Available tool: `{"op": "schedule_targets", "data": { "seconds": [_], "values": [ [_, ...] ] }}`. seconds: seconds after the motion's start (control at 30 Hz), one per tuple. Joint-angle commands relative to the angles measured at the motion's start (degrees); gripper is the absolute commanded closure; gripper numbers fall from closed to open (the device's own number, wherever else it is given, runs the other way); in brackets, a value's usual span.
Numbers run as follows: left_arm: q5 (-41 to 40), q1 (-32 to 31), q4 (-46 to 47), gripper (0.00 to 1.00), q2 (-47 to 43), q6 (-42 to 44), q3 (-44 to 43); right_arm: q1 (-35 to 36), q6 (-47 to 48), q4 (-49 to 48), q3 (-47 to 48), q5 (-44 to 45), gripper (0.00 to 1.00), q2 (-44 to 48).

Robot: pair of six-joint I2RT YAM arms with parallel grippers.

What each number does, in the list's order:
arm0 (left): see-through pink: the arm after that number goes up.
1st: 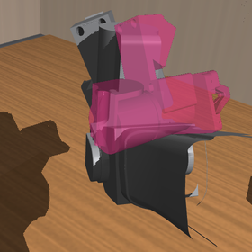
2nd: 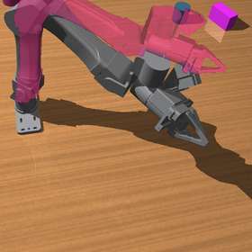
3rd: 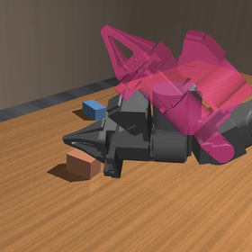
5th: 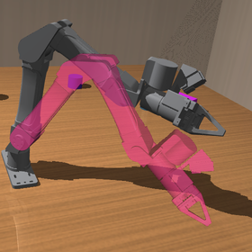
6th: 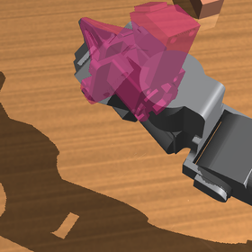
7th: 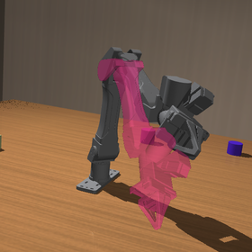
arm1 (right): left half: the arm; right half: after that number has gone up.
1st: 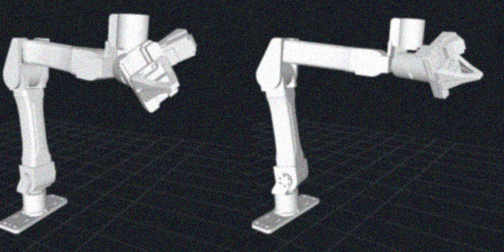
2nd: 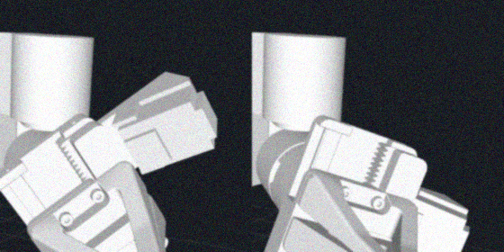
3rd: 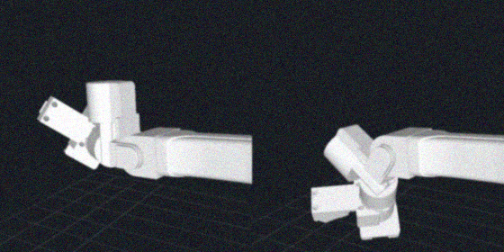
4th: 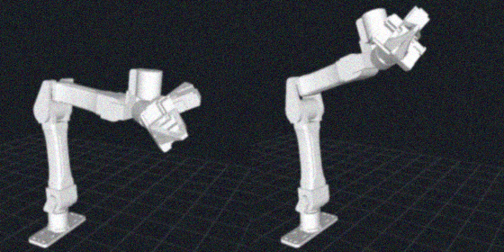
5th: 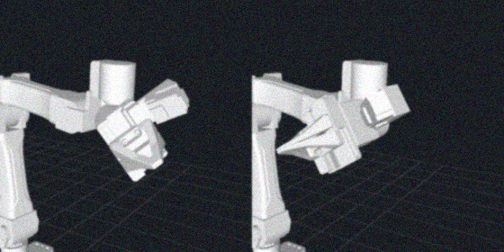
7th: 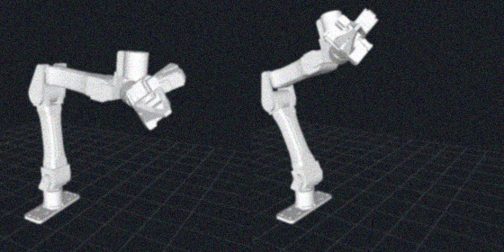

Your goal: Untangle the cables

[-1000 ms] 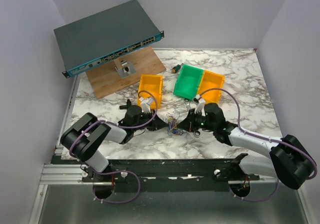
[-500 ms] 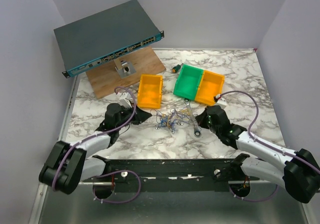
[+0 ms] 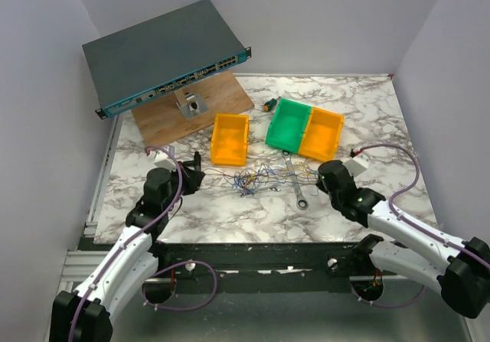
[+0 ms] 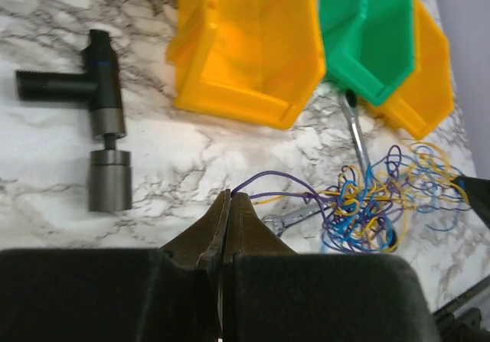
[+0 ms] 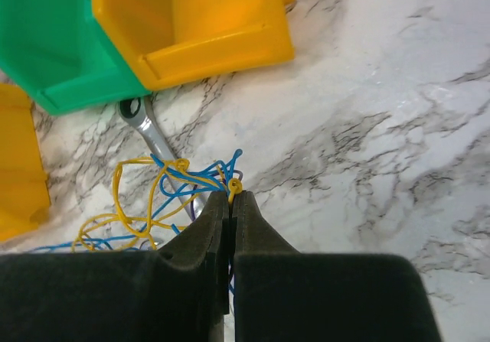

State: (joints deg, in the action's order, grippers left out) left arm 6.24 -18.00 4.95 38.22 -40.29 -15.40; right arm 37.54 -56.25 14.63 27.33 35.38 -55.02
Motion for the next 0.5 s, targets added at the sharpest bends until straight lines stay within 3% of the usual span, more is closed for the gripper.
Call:
{"op": "schedule_targets", "data": {
  "seconds": [0.0, 0.13, 0.23, 0.33, 0.4, 0.43, 0.47],
  "values": [
    [-12.2, 0.9, -10.7, 1.00, -3.1, 1.4, -1.7, -0.5, -6.0, 11.2, 2.4, 15.8, 1.00, 3.7],
    [-14.8, 1.0, -13.6, 1.00, -3.4, 1.4, -3.3, -0.5, -10.7, 18.3, 4.2, 24.5, 0.99, 7.1],
    [-12.5, 1.0, -10.0, 1.00, -3.1, 1.3, -1.7, -0.5, -11.1, 21.1, 5.4, 28.4, 0.99, 9.5],
    [-0.4, 1.0, -1.1, 1.00, -1.7, 5.9, 0.4, -0.5, 9.2, 4.9, 3.2, 18.0, 0.99, 11.4],
    [10.2, 0.8, 2.9, 1.00, 0.9, 8.7, -0.3, -0.6, 15.2, 0.3, 3.1, 7.4, 0.99, 11.7],
    [14.2, 0.2, 4.4, 0.96, 2.6, 9.6, -1.1, -0.5, 16.8, -0.7, 3.4, 1.7, 0.99, 11.8],
    [15.6, -1.1, 4.8, 0.84, 4.0, 10.3, -2.1, -0.5, 18.9, -2.6, 3.6, -2.3, 0.99, 11.9]
  ]
}}
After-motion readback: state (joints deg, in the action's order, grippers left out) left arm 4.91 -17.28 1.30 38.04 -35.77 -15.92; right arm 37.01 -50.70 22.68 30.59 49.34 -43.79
